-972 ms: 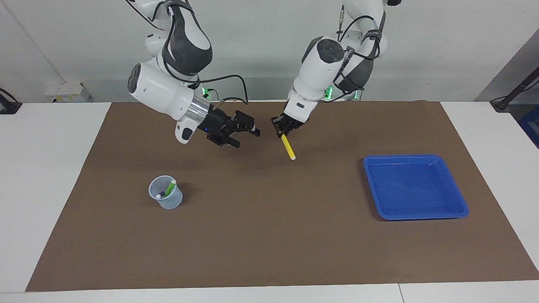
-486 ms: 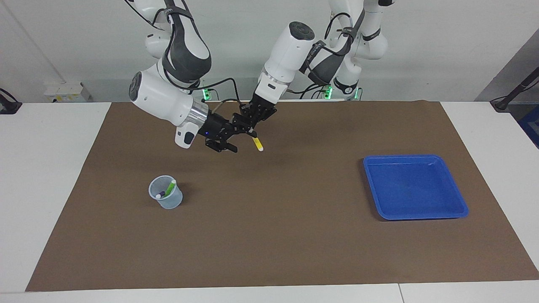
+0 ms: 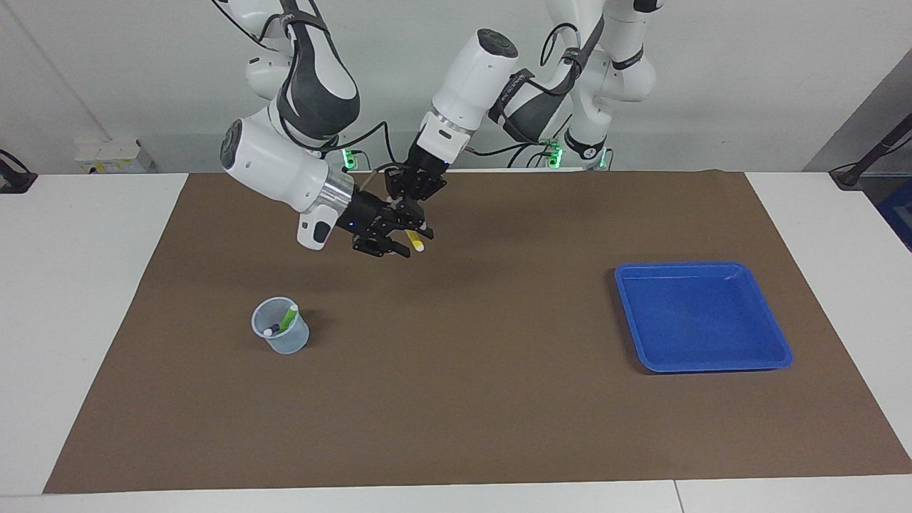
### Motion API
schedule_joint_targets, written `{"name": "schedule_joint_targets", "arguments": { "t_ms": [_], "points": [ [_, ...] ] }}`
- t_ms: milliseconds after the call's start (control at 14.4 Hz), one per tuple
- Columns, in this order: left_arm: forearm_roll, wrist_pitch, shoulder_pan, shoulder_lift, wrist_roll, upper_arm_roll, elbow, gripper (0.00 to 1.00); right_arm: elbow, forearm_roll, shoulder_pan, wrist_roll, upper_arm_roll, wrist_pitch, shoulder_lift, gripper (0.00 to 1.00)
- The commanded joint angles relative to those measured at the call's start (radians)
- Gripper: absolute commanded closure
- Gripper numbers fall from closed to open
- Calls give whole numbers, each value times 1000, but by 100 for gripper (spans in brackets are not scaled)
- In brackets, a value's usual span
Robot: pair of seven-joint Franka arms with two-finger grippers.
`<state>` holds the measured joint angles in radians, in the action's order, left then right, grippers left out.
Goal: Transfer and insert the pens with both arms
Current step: 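Pass the yellow pen from the left gripper to the right gripper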
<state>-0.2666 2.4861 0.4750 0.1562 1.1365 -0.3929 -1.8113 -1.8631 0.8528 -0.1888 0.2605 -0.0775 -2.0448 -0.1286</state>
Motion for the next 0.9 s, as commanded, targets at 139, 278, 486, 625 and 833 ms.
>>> {"name": "schedule_joint_targets", "arguments": {
  "t_ms": [139, 278, 486, 625, 833],
  "points": [
    [-16, 45, 21, 3, 16, 14, -11, 100, -33, 2, 8, 29, -4, -11, 24, 100],
    [-16, 45, 19, 3, 9, 14, -11, 100, -30, 2, 14, 29, -5, -5, 24, 100],
    [-16, 45, 19, 3, 11, 14, -11, 100, -25, 2, 17, 30, -4, 0, 23, 100],
    [-16, 28, 19, 2, 16, 14, -11, 42, -25, 2, 18, 33, -5, 0, 23, 100],
    [-16, -36, 19, -17, 29, 16, -13, 0, -24, 2, 18, 33, -5, -3, 21, 100]
  ]
}}
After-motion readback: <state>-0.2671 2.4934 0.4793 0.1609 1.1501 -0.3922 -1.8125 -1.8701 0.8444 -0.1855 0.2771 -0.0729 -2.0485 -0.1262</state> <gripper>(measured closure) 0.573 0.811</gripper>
